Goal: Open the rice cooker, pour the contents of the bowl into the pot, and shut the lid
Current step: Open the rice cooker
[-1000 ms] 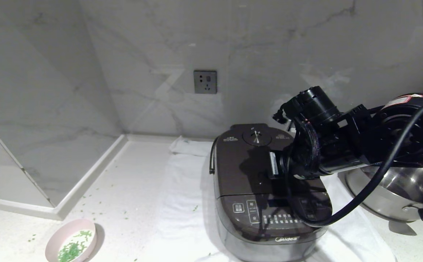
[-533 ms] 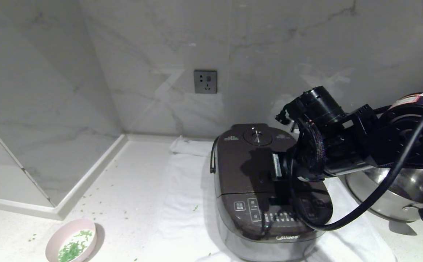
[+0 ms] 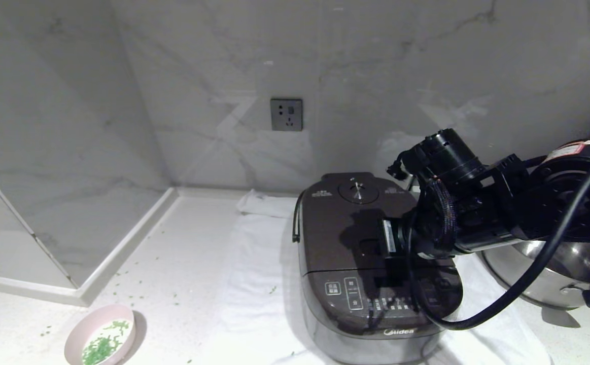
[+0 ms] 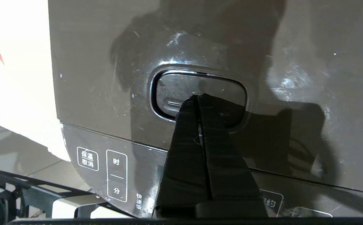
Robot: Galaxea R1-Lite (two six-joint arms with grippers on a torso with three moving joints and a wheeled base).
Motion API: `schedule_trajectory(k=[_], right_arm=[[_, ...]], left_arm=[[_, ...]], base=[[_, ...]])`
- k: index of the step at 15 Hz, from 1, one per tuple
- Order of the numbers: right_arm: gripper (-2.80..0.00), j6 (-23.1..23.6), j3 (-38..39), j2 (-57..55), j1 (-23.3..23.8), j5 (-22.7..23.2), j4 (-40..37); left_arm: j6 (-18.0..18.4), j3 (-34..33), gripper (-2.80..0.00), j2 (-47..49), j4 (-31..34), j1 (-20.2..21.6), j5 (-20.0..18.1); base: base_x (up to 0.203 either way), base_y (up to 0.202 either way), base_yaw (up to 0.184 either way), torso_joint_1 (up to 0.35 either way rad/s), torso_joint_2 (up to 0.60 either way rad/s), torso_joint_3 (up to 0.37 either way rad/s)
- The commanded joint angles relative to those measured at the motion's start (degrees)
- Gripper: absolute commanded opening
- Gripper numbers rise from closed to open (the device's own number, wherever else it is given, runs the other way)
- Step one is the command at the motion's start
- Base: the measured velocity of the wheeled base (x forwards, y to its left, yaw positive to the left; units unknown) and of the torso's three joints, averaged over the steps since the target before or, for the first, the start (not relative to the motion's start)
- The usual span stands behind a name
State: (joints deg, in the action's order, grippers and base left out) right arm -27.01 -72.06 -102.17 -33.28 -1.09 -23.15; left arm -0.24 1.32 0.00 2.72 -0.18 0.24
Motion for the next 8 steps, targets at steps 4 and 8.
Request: schedule_trajectory(k=[4, 8], right_arm=[[-2.80, 0.05, 0.67, -0.10, 0.61, -0.14, 1.71], [-2.80, -0.06, -1.58, 3.14, -0.46, -0.23, 1.27]], left_arm=[[-0.02, 0.00, -2.80, -0.09, 0.01, 0.01, 0.02], [-0.02, 0.00, -2.80, -0.09, 0.01, 0.01, 0.02]], base=[[0.000, 0.000, 0.000, 0.000, 0.00, 0.000], [0.000, 0.000, 0.000, 0.000, 0.00, 0.000]])
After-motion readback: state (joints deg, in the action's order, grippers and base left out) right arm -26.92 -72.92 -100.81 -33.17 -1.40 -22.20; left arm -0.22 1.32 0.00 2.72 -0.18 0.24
